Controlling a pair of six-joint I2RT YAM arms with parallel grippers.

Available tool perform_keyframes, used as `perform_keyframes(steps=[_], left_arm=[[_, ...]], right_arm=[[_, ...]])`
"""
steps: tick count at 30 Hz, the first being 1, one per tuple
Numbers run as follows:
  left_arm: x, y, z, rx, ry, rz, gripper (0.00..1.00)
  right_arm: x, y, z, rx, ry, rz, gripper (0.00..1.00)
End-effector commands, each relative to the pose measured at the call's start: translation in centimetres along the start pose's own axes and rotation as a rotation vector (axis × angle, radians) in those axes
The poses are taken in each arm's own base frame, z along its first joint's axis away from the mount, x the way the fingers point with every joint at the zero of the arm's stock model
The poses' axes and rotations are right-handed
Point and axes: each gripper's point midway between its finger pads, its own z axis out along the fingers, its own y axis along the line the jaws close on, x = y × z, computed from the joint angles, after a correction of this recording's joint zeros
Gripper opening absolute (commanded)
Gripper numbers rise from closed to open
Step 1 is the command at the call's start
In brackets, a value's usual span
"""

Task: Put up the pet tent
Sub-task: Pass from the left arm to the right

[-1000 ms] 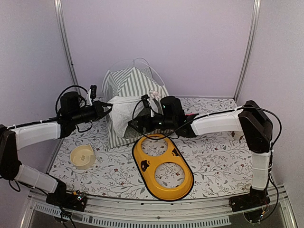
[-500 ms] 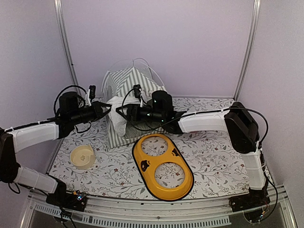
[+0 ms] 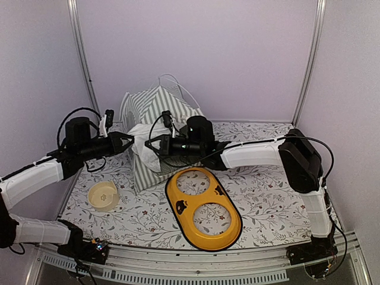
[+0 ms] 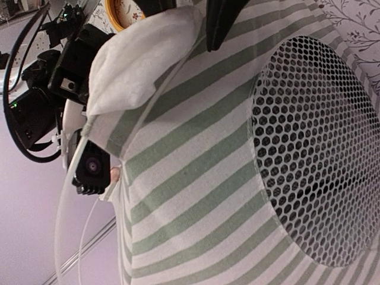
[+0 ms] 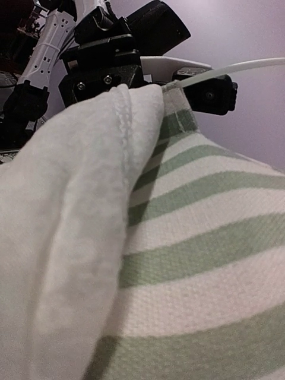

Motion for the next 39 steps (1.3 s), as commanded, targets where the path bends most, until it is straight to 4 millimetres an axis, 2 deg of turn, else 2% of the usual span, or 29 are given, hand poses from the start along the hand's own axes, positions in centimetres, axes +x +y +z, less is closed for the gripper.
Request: perform_keyframes(steps=[1, 10, 13, 21, 23, 26, 32, 36, 39], left_arm=[[2.8, -0.6, -0.7, -0.008, 0.071, 0.013, 0.23], [4.9, -2.0, -2.0, -0.001, 0.104, 0.073, 0.43], [5.2, -2.9, -2.4, 0.038, 0.096, 0.094, 0.5], [4.7, -5.0, -2.6, 0.13, 0.089, 0.142, 0.71], [4.3, -5.4, -2.8, 0.139, 0.072, 0.146, 0.72], [3.3, -4.8, -3.3, 0.078, 0.028, 0.143, 0.73], [3.1, -4.3, -4.9, 0.01, 0.021, 0.157, 0.74], [2.7, -5.0, -6.2, 0.011, 0.005, 0.179, 0.78], [2.6, -6.5, -6.9, 0.052, 0.007, 0.201, 0.78]], right_arm=[[-1.0, 3.4, -0.4, -0.119, 0.032, 0.035, 0.0], [-1.7, 5.0, -1.7, -0.164, 0.053, 0.039, 0.0], [-1.7, 5.6, -2.0, -0.185, 0.059, 0.034, 0.0], [-1.9, 5.4, -2.8, -0.206, 0.067, 0.04, 0.0], [-1.8, 5.6, -2.9, -0.217, 0.077, 0.047, 0.0], [-1.8, 5.6, -3.4, -0.218, 0.081, 0.049, 0.0], [-1.2, 6.8, -4.3, -0.255, 0.116, 0.044, 0.0], [-0.8, 7.4, -5.2, -0.263, 0.132, 0.043, 0.0], [-0.5, 7.7, -5.6, -0.277, 0.15, 0.047, 0.0]])
